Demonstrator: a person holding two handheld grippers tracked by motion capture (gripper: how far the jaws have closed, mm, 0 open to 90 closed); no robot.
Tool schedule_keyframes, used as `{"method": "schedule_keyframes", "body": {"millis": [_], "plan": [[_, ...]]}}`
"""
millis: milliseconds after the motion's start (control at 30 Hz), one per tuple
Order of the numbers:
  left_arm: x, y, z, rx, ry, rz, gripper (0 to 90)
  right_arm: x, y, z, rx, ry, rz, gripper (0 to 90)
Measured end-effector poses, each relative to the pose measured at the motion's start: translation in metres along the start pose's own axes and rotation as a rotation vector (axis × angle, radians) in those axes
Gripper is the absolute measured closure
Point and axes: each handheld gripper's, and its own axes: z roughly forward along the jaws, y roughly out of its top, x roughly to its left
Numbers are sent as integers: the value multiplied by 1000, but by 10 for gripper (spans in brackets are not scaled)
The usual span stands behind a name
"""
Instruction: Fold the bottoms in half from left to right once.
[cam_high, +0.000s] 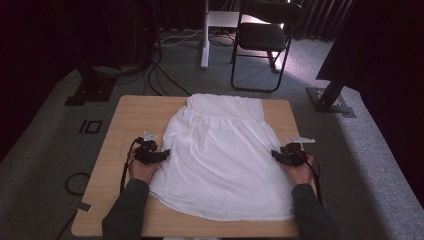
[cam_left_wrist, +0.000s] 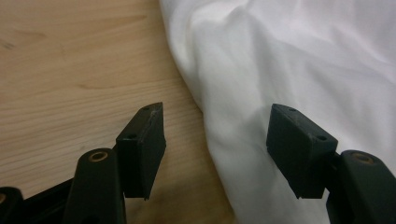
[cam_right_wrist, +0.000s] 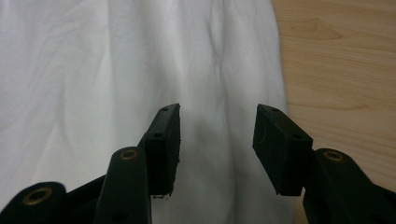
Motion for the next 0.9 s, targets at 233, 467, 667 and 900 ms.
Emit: {"method": "schedule_keyframes", "body": {"millis": [233, 467, 667, 900], "plan": [[-9, -3, -3, 9, -73, 85, 873, 3, -1, 11, 39, -40, -27, 803], [-21, -30, -44, 8, -17, 213, 892, 1, -17, -4, 31, -34, -2, 885], [-33, -68, -88, -20, -16, 247, 894, 17, -45, -31, 41, -4, -10, 885], [-51, -116, -121, -13, -73, 236, 895, 39, -83, -71, 65, -1, -47, 885]]}}
